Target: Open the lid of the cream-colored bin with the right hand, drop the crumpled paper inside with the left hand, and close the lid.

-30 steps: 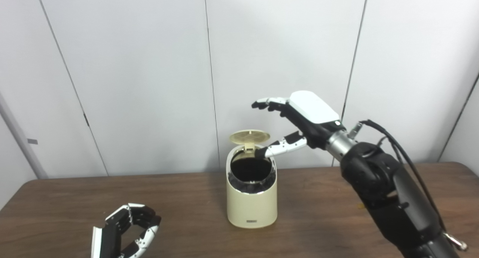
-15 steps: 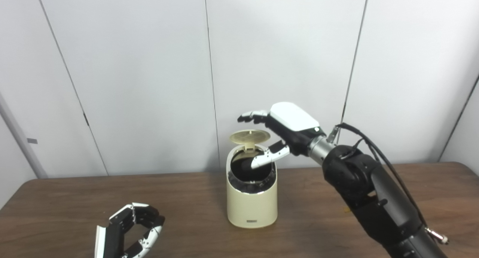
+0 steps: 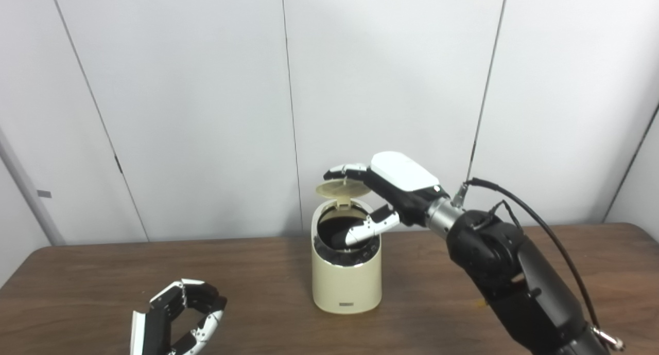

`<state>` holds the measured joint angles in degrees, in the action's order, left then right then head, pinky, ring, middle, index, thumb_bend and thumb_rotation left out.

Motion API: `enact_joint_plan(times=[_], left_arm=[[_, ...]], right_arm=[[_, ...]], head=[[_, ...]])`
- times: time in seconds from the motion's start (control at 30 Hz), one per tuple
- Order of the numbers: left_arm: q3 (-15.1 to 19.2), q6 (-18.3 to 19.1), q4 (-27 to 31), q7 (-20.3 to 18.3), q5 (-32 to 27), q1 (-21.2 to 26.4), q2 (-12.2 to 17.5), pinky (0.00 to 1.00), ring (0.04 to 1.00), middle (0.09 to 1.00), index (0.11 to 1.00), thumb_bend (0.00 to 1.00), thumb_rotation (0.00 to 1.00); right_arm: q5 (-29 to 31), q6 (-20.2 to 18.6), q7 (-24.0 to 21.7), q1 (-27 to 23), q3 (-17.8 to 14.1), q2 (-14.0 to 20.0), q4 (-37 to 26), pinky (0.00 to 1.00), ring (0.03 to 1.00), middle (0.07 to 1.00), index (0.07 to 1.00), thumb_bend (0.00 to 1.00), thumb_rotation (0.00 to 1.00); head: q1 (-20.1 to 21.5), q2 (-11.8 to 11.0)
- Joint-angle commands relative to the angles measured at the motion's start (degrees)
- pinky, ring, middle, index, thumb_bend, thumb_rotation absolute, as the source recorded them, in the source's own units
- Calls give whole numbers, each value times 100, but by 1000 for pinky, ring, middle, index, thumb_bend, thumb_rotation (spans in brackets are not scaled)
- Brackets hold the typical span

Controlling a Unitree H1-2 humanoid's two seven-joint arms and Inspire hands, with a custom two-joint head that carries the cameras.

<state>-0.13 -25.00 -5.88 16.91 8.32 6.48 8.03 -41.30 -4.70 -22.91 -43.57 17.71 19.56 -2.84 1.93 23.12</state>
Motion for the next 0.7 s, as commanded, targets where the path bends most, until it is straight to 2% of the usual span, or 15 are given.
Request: enact_joint_plan(times=[0.0,0.23,0.47,0.67], left_arm=[[-74,-189,-96,8,44,-210,-130,421,488,515,485,489,81],[-49,-188,-73,-26,14,-208,-107,424,492,517,485,488,80],[8,-187,-70,-102,-78,-181,-121,428,492,518,485,488,78],[-3,-188,-27,-112,-50,-188,-89,425,490,517,485,489,80]], right_arm=[[9,-60,5,-173,-125,94,-283,683,785,812,824,861,714],[-37,-21,21,-9,-156,177,-481,627,747,787,807,874,730],[-39,-285,-227,159,-185,196,-827,656,749,784,800,887,743],[-18,-418,-391,364,-194,204,-1085,643,746,782,794,902,750]], head=[[18,24],[57,80],[97,109],[106,148]])
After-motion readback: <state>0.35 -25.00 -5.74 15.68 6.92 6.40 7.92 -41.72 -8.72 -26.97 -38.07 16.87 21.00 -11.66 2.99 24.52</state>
